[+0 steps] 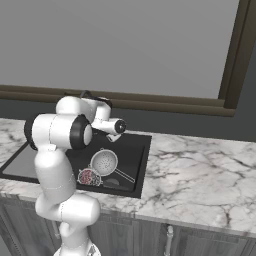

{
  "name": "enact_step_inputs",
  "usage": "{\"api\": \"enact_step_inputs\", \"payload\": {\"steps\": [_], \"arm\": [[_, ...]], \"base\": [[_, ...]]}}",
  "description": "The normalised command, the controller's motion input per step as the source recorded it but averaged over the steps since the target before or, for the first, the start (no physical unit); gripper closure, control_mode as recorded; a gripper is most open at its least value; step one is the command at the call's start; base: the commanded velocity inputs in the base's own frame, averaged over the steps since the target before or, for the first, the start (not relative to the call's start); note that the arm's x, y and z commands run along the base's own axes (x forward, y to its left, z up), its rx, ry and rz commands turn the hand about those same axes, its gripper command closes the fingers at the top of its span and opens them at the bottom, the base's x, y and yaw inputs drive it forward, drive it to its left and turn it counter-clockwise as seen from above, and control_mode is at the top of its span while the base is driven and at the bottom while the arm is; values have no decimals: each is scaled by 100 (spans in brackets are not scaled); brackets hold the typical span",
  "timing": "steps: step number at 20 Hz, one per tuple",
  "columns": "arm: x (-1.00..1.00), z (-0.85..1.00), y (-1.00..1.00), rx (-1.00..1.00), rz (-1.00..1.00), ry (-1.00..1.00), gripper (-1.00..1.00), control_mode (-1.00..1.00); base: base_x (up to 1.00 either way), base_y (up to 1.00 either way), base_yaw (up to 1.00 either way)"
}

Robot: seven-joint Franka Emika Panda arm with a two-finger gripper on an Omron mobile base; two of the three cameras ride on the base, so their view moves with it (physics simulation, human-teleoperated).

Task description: Pick the strainer and strainer and place them in the sink. Then turn on the water.

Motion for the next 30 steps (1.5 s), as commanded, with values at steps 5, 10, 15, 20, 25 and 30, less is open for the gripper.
{"api": "enact_step_inputs", "payload": {"steps": [5, 10, 15, 20, 25, 30], "arm": [[30, -16, 4, 0, 0, 0, -100, -100], [25, -5, 5, 0, 0, 0, -100, -100], [23, -14, 9, 0, 0, 0, -100, -100], [17, -7, 0, 0, 0, 0, -100, -100], [8, -5, 1, 0, 0, 0, -100, -100], [18, -13, 1, 0, 0, 0, -100, -100]], "base": [[0, 0, 0], [0, 0, 0], [0, 0, 0], [0, 0, 0], [0, 0, 0], [0, 0, 0]]}}
